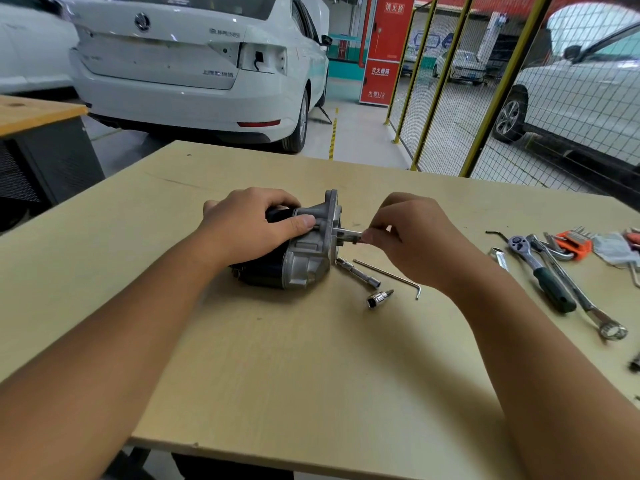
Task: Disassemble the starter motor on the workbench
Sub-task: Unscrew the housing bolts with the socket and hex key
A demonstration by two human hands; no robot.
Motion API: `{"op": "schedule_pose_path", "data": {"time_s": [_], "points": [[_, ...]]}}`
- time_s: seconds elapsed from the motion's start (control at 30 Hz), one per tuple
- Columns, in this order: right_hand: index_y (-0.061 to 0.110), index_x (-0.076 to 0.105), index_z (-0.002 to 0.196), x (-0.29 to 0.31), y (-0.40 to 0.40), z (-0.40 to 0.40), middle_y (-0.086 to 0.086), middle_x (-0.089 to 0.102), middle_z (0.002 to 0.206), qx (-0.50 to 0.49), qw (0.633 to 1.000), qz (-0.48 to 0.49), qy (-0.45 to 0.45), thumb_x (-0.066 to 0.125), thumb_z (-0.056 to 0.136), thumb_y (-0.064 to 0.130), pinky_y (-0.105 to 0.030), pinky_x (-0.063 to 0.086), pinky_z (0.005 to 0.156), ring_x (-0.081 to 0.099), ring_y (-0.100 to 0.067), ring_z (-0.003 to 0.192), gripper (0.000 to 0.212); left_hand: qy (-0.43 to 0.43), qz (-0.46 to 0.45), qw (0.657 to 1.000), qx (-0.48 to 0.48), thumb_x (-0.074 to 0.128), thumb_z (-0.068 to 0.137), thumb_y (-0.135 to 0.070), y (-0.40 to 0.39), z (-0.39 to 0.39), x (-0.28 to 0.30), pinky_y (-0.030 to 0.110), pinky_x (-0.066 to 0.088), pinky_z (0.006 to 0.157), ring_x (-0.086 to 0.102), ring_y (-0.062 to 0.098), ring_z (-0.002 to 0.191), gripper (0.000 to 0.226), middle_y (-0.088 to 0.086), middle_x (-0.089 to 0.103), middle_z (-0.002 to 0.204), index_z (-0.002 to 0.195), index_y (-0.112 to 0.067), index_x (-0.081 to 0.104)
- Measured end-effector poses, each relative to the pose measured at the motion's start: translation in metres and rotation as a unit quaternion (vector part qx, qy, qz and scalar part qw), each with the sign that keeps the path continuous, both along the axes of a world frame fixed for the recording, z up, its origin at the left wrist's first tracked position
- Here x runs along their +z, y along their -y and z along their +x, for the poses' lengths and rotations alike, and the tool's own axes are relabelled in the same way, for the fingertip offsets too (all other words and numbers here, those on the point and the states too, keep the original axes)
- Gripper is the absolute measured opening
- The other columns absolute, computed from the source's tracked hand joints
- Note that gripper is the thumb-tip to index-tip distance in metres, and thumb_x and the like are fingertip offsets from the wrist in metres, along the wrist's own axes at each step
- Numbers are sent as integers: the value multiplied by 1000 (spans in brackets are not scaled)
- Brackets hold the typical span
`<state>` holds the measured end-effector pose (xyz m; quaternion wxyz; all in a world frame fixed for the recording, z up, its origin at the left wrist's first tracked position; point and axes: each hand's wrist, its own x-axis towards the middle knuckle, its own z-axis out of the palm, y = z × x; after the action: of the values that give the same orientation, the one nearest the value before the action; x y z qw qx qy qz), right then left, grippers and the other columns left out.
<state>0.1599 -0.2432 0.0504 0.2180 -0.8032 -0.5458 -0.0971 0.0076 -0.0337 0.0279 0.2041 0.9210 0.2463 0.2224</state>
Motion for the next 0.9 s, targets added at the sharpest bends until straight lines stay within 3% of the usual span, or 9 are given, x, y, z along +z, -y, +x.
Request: {"op": "schedule_pose_path", "data": {"time_s": [0.17,0.3,0.4,0.57,0.7,0.9], "points": [[30,64,78,2,0,-3,16,54,82,-22,1000,0,11,76,85,38,-36,48,68,51,-6,73,15,-3,-3,1000,-2,41,63,-94,0,0,-1,43,29,94,57,16,115,75,-21,67,121,119,-51,65],[27,63,82,0,2,-1,11,60,78,-11,1000,-3,-28,71,90,37,-35,48,65,53,-8,70,15,-2,1,1000,-2,38,64,-94,0,0,-1,42,29,93,57,15,114,73,-22,67,119,118,-52,65],[23,66,84,-1,3,-1,7,57,70,8,999,-7,-41,63,95,35,-29,37,57,50,-8,67,17,1,-1,1000,-2,33,66,-95,0,0,0,43,30,93,57,15,115,72,-22,68,117,114,-52,65],[8,70,85,-2,-1,-4,-3,58,76,36,999,-17,-27,58,99,24,-34,38,66,52,-19,74,24,3,0,1000,-3,34,67,-94,0,0,0,43,29,91,57,16,114,69,-23,68,116,113,-53,65],[18,76,88,-4,-1,-4,6,62,80,10,1000,5,18,66,94,31,-39,50,70,56,-18,74,17,3,-3,1000,-5,36,66,-93,0,0,-1,43,28,92,56,15,111,70,-22,67,116,115,-52,65],[30,75,84,-4,-3,-6,13,63,80,-30,998,38,35,77,84,38,-44,51,79,58,-16,77,9,-4,-2,1000,0,39,64,-94,-2,-1,-1,42,29,93,53,12,109,74,-22,66,119,119,-51,64]]}}
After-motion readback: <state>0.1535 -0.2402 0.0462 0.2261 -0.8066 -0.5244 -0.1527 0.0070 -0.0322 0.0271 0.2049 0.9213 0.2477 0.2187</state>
